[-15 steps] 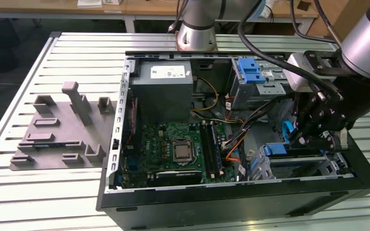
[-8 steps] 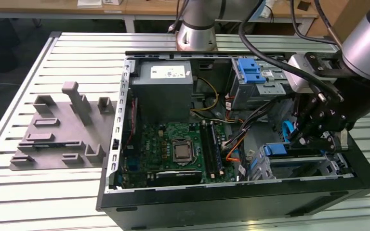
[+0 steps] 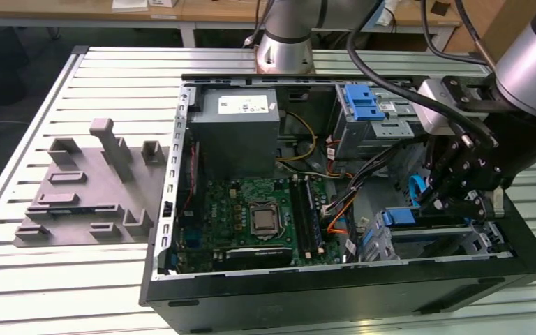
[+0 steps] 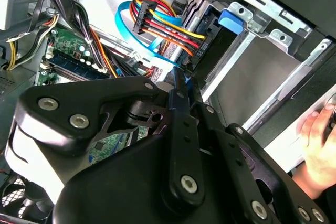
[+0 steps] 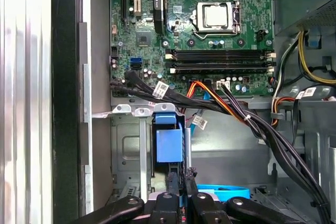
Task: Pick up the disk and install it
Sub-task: 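Insert the second disk wire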
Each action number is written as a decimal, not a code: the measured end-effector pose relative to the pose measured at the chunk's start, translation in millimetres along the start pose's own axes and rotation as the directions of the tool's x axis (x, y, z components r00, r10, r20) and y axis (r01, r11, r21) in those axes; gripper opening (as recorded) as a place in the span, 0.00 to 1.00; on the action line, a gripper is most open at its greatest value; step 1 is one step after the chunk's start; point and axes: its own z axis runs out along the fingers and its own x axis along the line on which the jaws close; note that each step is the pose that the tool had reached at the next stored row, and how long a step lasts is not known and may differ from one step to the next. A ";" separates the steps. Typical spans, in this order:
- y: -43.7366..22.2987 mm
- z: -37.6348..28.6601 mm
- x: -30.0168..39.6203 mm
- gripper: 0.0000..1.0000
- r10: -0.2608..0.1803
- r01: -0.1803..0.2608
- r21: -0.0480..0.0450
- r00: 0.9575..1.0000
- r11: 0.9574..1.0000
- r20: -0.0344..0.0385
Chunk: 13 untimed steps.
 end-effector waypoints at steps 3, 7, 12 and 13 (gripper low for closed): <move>-0.4 0.6 0.0 0.16 0.000 0.000 -0.001 1.000 1.000 0.000; -1.1 1.0 0.0 0.16 0.000 0.000 -0.003 1.000 1.000 0.000; -2.5 1.1 -0.1 0.16 0.000 0.000 -0.004 1.000 1.000 0.000; -2.8 1.2 0.0 0.16 0.000 0.000 -0.005 1.000 1.000 0.000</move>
